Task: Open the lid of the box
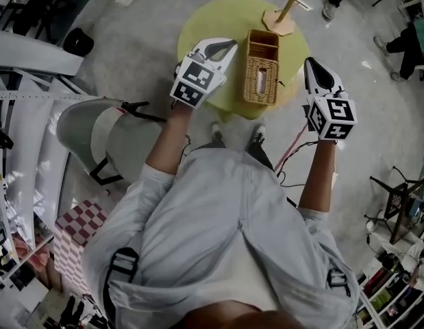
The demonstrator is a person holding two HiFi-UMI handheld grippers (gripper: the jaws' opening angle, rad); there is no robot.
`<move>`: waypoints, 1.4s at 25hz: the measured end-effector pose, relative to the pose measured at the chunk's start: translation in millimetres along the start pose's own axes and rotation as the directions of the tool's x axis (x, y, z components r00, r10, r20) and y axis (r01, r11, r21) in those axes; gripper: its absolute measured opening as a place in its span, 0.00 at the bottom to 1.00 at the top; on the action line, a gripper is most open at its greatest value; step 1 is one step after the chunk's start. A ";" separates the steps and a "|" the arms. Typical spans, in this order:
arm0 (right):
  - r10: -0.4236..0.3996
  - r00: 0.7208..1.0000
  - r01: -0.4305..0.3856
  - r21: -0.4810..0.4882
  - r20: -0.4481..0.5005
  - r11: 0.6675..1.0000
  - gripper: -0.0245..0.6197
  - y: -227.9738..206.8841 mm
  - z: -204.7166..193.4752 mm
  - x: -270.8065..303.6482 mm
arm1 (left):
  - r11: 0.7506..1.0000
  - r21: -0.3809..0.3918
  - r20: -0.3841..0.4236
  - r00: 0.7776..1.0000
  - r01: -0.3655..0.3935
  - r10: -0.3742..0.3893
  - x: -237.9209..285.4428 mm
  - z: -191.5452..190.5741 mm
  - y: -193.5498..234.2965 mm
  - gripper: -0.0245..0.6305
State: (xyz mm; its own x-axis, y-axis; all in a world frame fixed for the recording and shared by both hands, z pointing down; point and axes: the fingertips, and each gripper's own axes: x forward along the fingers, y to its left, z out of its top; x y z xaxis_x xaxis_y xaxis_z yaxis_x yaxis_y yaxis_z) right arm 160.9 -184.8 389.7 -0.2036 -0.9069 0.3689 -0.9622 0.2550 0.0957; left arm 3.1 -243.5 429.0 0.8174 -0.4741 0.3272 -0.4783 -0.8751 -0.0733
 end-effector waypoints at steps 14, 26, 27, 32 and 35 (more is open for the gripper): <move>0.232 0.960 -0.232 0.020 -0.157 0.973 0.18 -16.4 -79.8 39.7 | 0.990 -0.113 -0.142 0.988 -0.081 0.064 43.4 -51.6 -22.1 0.08; 0.344 0.872 -0.363 0.014 -0.348 0.932 0.19 -12.2 -190.8 66.1 | 0.971 -0.181 -0.276 0.955 -0.158 0.104 56.2 -111.6 -42.8 0.08; 0.349 0.863 -0.371 0.011 -0.366 0.928 0.19 -11.8 -200.5 67.7 | 0.968 -0.186 -0.288 0.951 -0.169 0.110 56.6 -117.6 -42.8 0.08; 0.386 0.810 -0.430 0.002 -0.440 0.903 0.19 -5.7 -246.6 79.7 | 0.958 -0.206 -0.336 0.934 -0.201 0.124 58.5 -144.0 -46.2 0.08; 0.399 0.777 -0.462 -0.011 -0.487 0.887 0.19 0.2 -270.2 86.1 | 0.950 -0.223 -0.363 0.923 -0.219 0.128 57.1 -159.1 -46.4 0.08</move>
State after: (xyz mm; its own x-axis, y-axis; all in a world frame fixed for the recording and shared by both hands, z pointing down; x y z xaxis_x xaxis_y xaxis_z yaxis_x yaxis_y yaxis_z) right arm 192.0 -172.1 671.2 -0.4540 -0.4393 0.7752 -0.7571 0.6489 -0.0757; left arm 20.8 -214.5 601.0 0.5766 -0.5142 0.6349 -0.7052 -0.7057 0.0690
